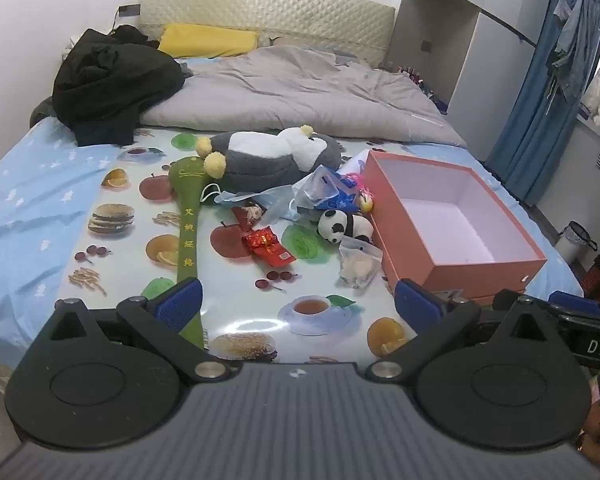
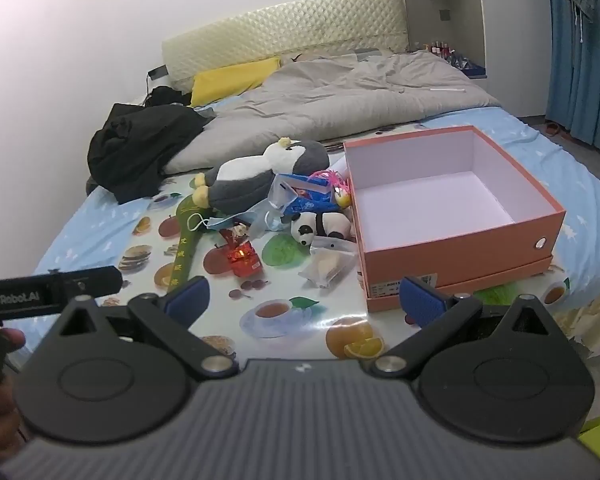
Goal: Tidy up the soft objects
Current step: 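Move both tools toward the cluttered items beside the pink box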
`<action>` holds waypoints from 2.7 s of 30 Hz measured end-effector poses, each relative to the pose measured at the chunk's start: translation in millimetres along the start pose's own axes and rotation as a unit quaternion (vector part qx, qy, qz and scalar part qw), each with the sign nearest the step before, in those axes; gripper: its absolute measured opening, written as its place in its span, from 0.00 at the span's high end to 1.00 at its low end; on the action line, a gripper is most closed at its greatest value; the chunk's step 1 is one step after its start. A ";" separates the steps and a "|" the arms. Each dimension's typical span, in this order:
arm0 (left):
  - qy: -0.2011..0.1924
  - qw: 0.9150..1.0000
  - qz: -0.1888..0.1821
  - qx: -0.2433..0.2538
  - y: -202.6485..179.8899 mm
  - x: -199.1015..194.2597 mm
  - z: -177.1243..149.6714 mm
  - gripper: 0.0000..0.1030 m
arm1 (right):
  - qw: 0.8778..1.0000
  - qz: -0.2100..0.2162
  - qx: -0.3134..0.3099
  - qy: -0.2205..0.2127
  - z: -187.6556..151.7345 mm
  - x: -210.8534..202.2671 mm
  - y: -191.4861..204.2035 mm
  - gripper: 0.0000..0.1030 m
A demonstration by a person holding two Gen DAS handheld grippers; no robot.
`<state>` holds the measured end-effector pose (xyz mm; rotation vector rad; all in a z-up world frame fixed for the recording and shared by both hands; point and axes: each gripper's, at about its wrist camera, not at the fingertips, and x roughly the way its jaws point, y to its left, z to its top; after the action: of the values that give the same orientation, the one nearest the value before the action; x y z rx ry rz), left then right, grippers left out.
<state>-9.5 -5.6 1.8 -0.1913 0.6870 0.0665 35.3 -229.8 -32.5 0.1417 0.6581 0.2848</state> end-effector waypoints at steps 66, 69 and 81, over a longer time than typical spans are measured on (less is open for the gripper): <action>0.003 1.000 0.002 0.002 9.4 10.3 -13.3 0.00 | 1.000 -0.001 0.001 0.019 -21.2 15.0 7.9 0.00; 0.001 1.000 0.003 0.004 10.7 12.0 -14.8 0.00 | 1.000 -0.002 0.000 0.020 -22.4 15.6 6.9 0.00; 0.015 1.000 -0.001 0.000 20.3 30.3 -33.7 0.00 | 1.000 -0.007 0.001 0.029 -42.8 30.1 2.2 0.00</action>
<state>-9.7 7.6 -46.0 -0.1937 0.7170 0.0611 30.9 -216.8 -83.1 0.1303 0.7163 0.2753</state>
